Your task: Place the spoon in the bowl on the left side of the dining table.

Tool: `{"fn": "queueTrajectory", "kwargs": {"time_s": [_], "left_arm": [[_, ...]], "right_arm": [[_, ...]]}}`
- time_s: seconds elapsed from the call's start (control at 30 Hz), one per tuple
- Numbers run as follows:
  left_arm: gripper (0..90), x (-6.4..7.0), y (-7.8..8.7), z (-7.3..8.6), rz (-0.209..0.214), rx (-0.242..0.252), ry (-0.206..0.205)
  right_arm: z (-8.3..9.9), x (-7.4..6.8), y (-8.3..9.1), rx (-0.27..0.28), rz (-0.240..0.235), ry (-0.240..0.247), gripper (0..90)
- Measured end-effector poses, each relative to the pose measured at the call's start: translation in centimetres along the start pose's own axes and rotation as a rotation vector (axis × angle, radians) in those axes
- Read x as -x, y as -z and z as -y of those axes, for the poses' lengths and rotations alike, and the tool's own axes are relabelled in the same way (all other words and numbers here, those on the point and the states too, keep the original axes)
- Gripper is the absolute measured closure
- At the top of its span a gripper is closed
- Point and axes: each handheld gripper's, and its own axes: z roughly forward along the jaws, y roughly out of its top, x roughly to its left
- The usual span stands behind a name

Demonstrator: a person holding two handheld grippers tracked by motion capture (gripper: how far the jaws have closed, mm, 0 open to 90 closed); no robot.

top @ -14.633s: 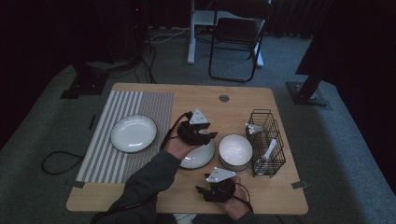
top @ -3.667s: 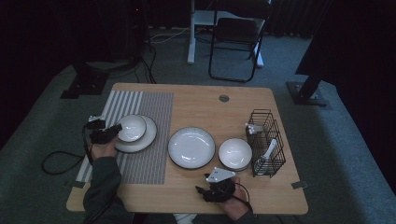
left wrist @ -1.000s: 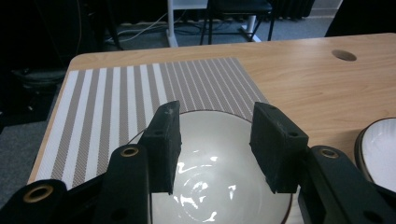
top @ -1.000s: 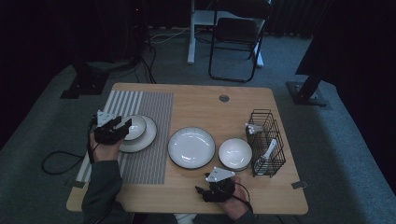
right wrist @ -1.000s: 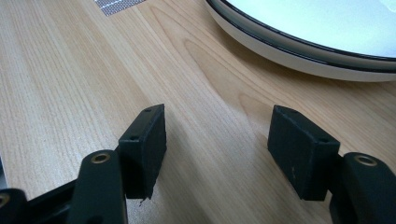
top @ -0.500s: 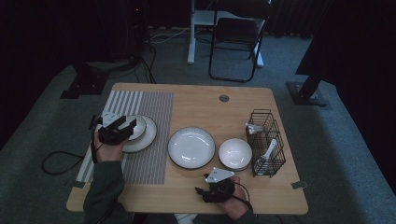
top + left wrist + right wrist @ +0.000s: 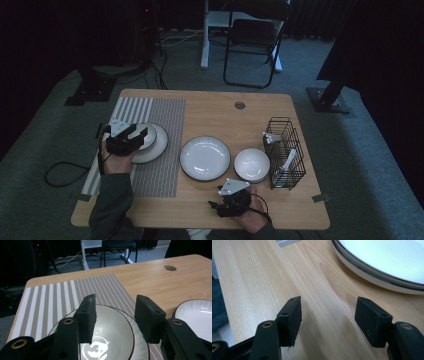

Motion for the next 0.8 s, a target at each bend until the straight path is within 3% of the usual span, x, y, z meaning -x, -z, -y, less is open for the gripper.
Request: {"fn": "queueTrajectory", "kwargs": {"time_s": [0.1, 0.23, 0.8], "left_arm": [[53.0, 0.1, 0.1, 0.0, 0.001, 0.003, 0.001], [52.6, 0.3, -0.1, 0.0, 0.006, -0.001, -0.004], [52.3, 0.5, -0.1, 0.0, 0.012, -0.002, -0.009]], "right_arm": [[-0.2, 0.5, 0.5, 0.004, -0.040, -0.008, 37.8], [-0.4, 0.7, 1.1, 0.005, -0.049, -0.004, 37.8], [-2.4, 2.0, 4.1, 0.044, -0.024, 0.026, 39.2]]}}
